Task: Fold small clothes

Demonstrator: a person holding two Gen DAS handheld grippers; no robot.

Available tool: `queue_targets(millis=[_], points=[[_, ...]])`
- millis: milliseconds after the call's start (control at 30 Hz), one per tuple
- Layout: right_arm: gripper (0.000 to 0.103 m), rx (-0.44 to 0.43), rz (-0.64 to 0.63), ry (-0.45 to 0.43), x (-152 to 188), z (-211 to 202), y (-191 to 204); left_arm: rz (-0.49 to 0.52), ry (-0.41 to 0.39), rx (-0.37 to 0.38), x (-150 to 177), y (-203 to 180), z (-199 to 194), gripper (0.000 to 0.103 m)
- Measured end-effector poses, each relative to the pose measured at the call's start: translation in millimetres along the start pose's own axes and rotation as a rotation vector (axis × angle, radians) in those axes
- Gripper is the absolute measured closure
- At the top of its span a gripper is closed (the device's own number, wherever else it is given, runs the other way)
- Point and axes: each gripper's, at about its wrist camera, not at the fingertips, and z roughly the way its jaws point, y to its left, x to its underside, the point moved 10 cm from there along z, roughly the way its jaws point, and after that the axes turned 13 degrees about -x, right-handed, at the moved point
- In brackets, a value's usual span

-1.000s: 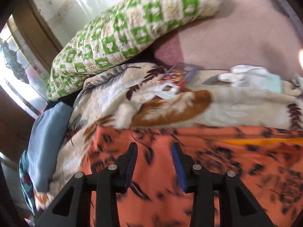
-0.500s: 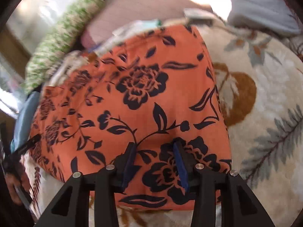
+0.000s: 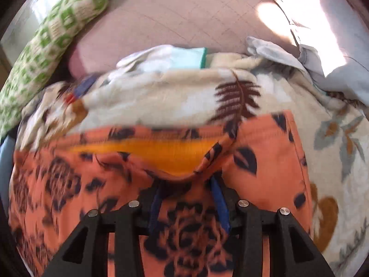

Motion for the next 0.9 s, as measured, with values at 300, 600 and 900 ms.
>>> queue_targets(millis=[300,600,900], points=[[0.054,-0.069,0.017,-0.017,-1.1,-35.9,51.9,-0.154,0.032,0.066,-12.1,43.2,-2.8,0.017],[0.054,-0.313,-0.304,0.118,117.9,-55.2,226.4,-0.176,0.029,0.011,-9.8,74.6,0.9,0.017],[0.055,-0.333,-0.361,0.193,155.4,-34.1,270.5,-0.165,0.077,0.023,-6.9,79.9,13.4,0.017]])
